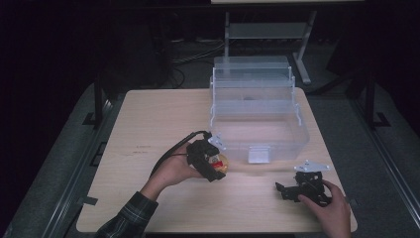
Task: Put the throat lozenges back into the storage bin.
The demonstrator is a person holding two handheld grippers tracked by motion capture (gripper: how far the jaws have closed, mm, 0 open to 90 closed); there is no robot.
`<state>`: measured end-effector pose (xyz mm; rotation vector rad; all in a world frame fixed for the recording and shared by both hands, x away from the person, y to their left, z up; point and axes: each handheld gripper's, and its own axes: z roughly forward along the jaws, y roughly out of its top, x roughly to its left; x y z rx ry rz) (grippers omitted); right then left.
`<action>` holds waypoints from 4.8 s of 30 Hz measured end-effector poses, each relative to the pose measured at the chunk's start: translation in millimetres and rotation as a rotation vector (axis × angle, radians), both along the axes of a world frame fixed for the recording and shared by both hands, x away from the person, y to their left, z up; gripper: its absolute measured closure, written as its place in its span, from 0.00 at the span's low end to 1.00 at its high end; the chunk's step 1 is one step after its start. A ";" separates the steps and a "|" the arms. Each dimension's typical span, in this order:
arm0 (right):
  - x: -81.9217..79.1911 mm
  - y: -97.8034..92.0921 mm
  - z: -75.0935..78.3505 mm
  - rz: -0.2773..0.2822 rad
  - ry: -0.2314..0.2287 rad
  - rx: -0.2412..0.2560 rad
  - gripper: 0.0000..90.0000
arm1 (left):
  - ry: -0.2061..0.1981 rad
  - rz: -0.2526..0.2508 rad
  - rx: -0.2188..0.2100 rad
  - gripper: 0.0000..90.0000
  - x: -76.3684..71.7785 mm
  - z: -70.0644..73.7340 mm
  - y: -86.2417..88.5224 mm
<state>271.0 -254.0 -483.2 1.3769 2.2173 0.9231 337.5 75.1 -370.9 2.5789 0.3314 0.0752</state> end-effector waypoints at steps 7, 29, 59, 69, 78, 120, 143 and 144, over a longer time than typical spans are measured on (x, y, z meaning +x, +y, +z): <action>0.0 0.0 0.0 0.000 0.001 0.000 0.00 | 0.001 0.000 -0.001 0.22 2.9 5.4 -1.9; 0.0 0.0 0.0 0.001 0.001 0.001 0.00 | -0.022 0.007 -0.023 0.22 20.5 30.9 -6.8; 0.1 0.0 0.0 0.000 0.001 0.001 0.00 | -0.055 0.078 -0.030 0.22 63.8 39.5 -17.7; 0.1 0.0 0.0 0.000 0.001 0.001 0.00 | -0.071 0.100 -0.007 0.22 78.5 39.2 -20.9; 0.3 -0.1 -0.1 0.002 -0.001 -0.001 0.00 | -0.057 0.125 -0.010 0.22 91.5 32.4 -20.2; 0.2 0.0 -0.1 0.001 0.001 0.001 0.00 | -0.061 0.128 -0.047 0.20 85.2 36.8 -6.1; 1.3 -0.3 -0.2 0.006 -0.003 -0.003 0.00 | -0.074 0.186 -0.087 0.20 51.2 25.8 48.6; 1.2 -0.2 -0.2 0.005 -0.001 -0.001 0.00 | -0.072 0.190 -0.090 0.20 49.9 24.3 51.5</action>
